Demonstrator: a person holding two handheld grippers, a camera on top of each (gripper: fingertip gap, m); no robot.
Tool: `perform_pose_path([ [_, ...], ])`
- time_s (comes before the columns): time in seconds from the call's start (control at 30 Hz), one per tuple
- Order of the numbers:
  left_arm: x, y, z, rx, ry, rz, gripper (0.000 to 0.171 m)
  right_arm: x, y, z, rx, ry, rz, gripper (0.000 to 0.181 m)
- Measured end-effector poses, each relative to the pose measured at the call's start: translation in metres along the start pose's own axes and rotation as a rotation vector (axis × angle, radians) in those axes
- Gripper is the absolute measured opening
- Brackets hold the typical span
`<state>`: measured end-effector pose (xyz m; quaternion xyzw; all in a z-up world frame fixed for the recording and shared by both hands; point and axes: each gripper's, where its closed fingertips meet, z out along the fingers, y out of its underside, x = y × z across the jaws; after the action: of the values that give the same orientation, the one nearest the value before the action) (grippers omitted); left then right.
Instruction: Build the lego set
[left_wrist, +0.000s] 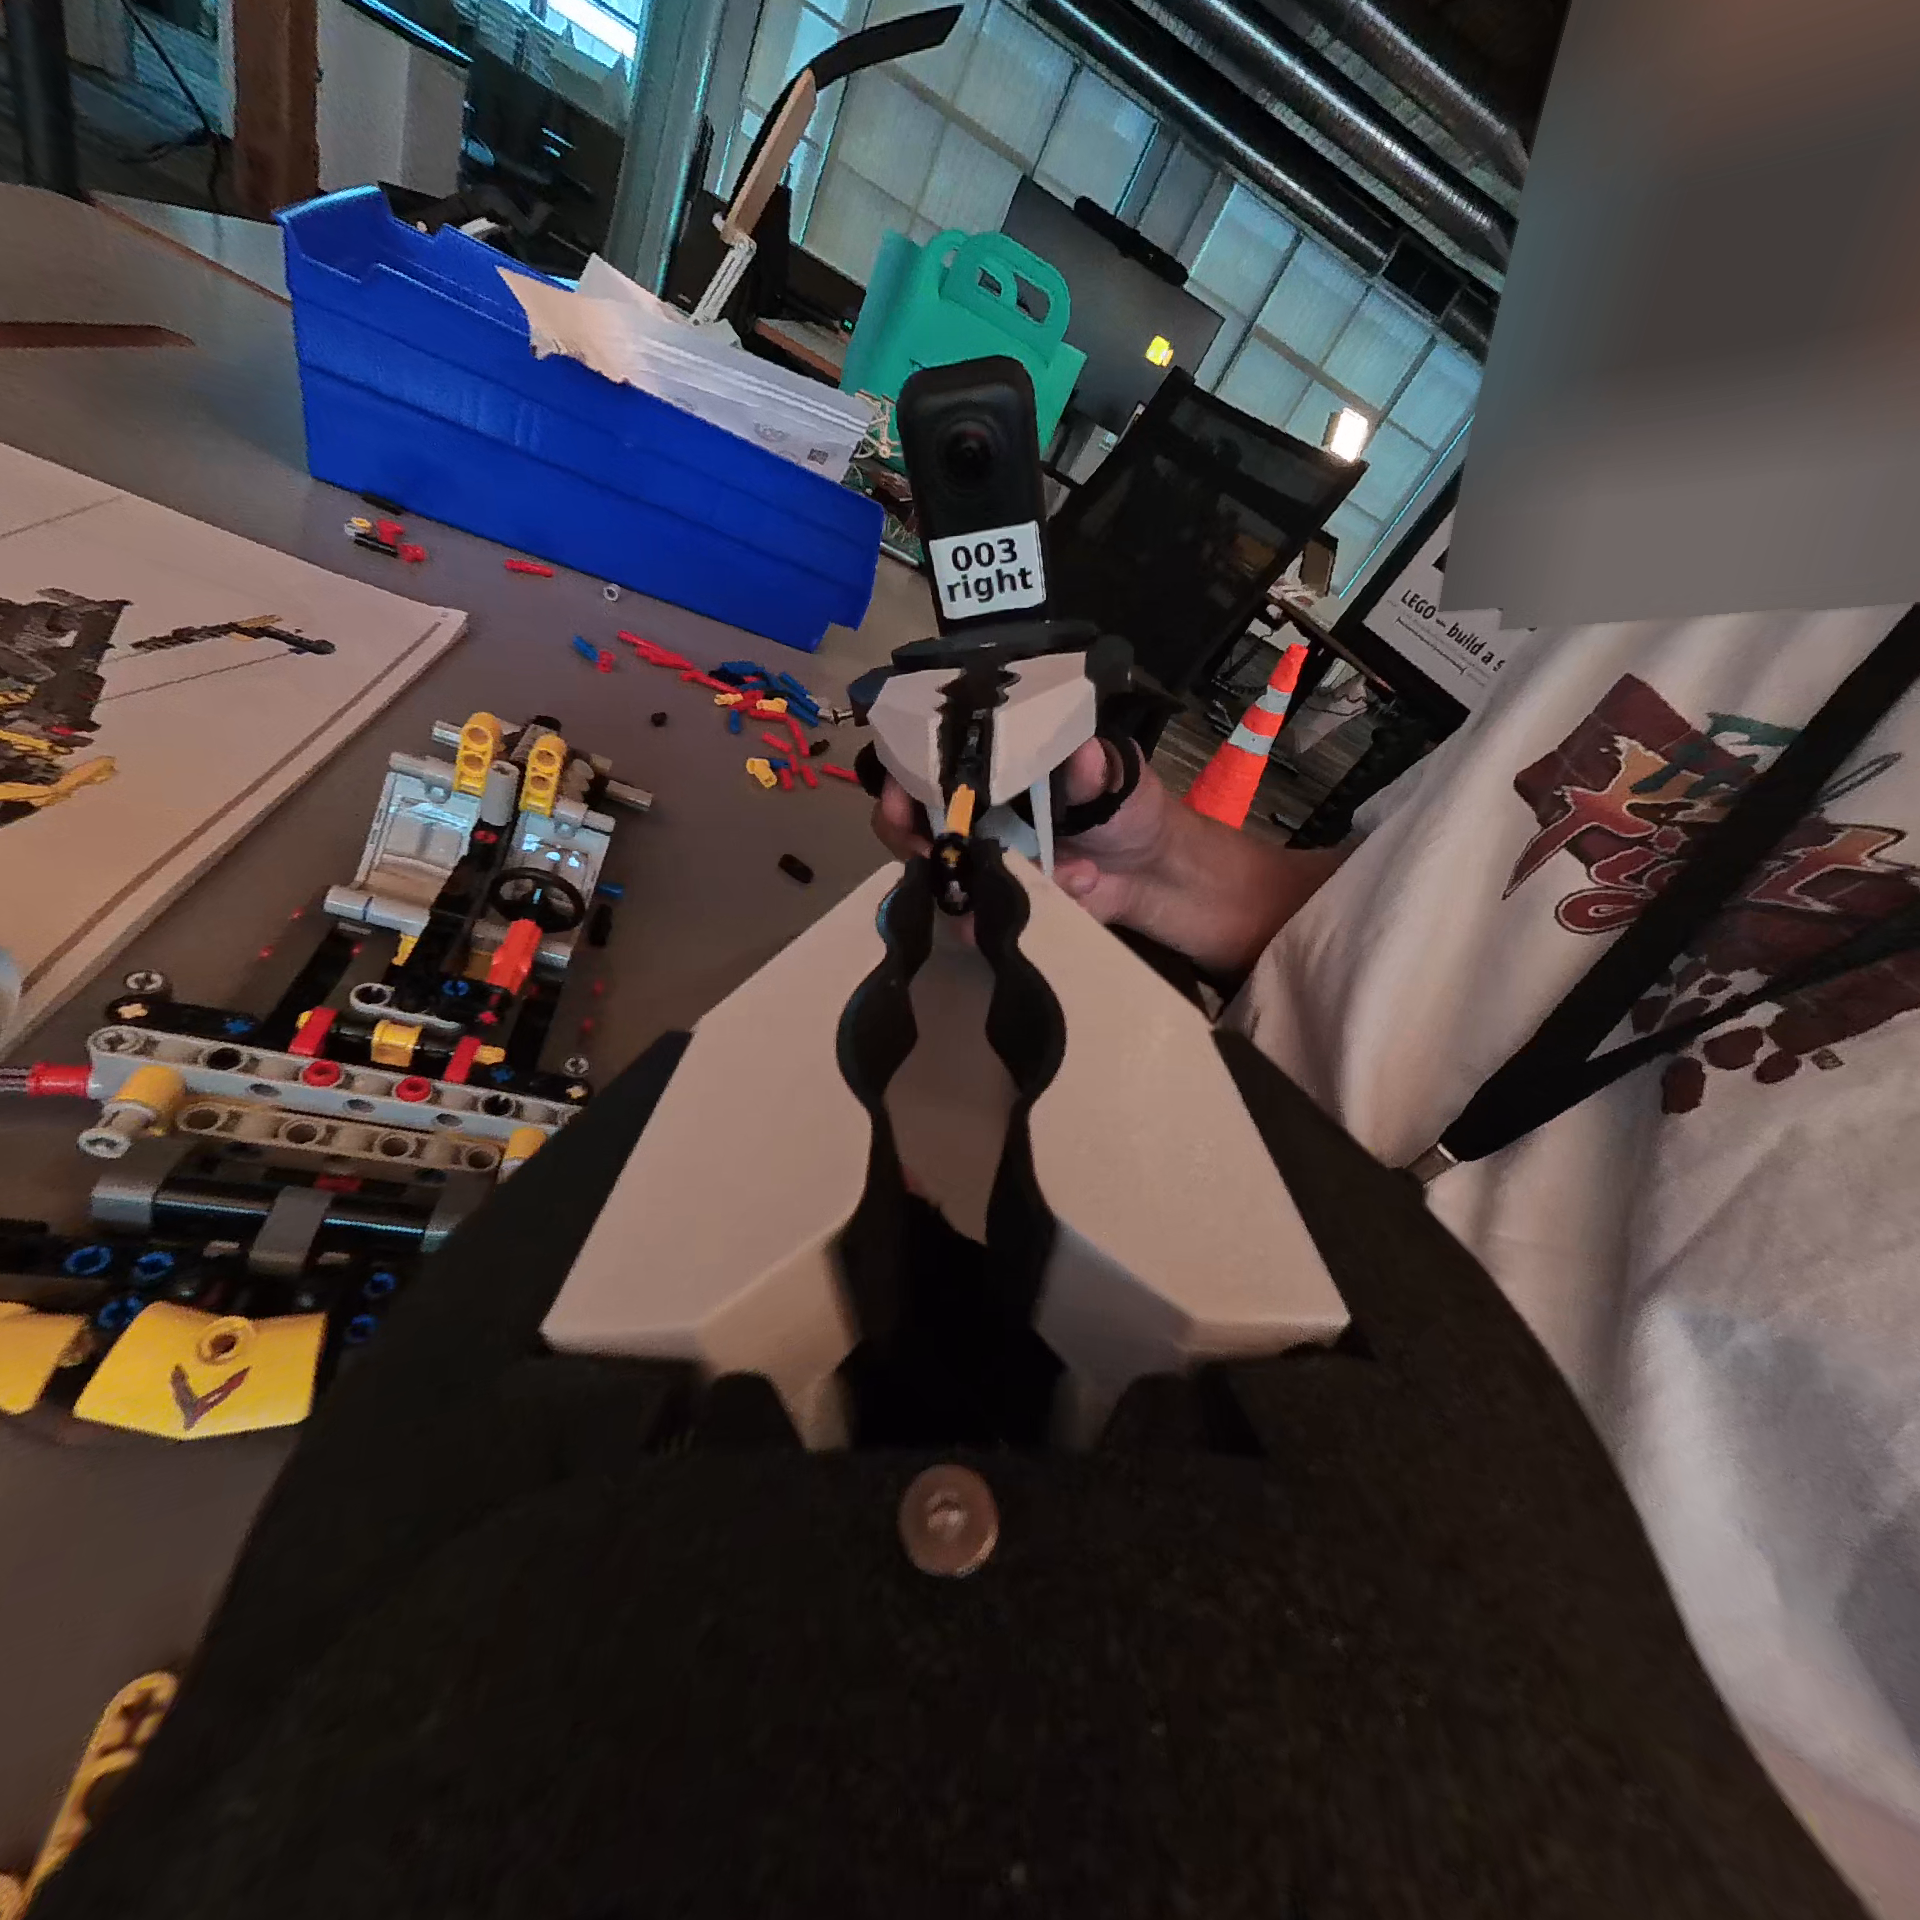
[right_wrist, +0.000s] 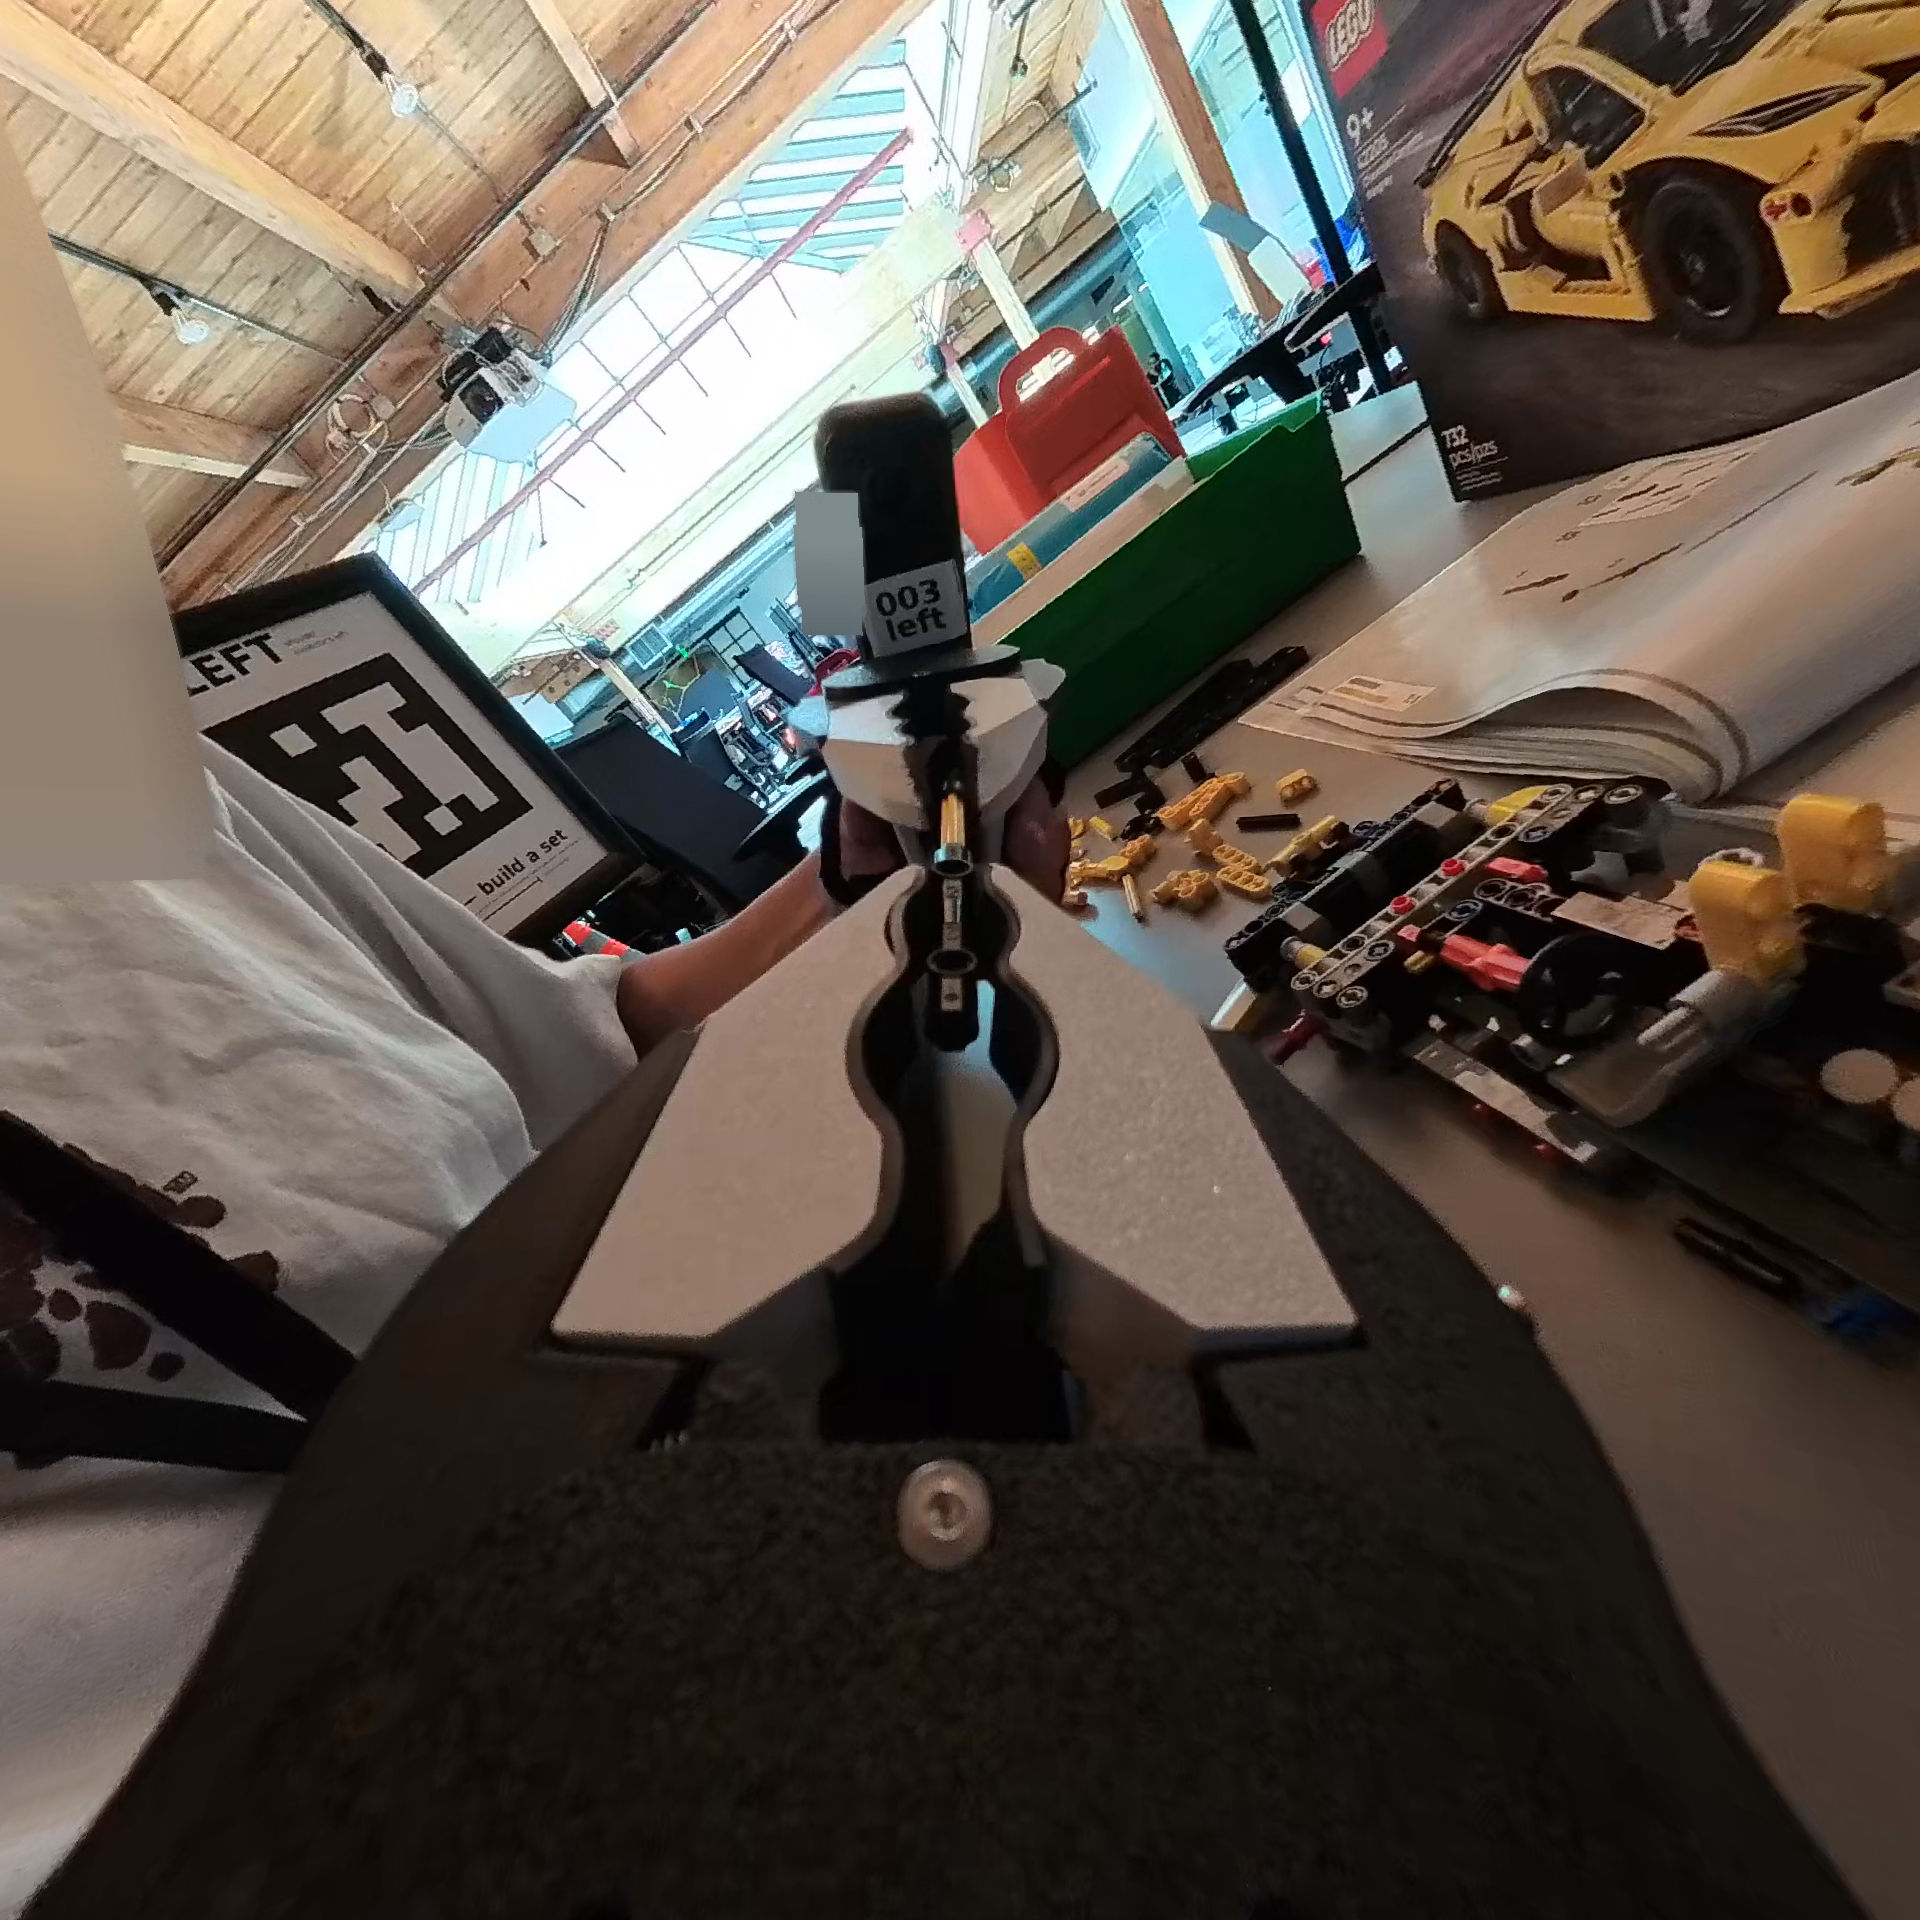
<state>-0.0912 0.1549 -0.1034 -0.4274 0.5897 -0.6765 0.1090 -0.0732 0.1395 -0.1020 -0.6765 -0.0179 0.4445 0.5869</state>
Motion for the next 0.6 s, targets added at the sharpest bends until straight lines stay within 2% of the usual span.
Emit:
perform_pose_path([
  [0.17,0.008,0.008,-0.003,-0.037,0.046,0.040,0.004,-0.006,0.007,0.002,-0.041,-0.051,0.023,0.005],
  [0.6,0.014,0.031,-0.008,-0.224,0.053,0.150,0.004,-0.010,0.028,0.008,-0.177,-0.040,-0.107,0.005],
])
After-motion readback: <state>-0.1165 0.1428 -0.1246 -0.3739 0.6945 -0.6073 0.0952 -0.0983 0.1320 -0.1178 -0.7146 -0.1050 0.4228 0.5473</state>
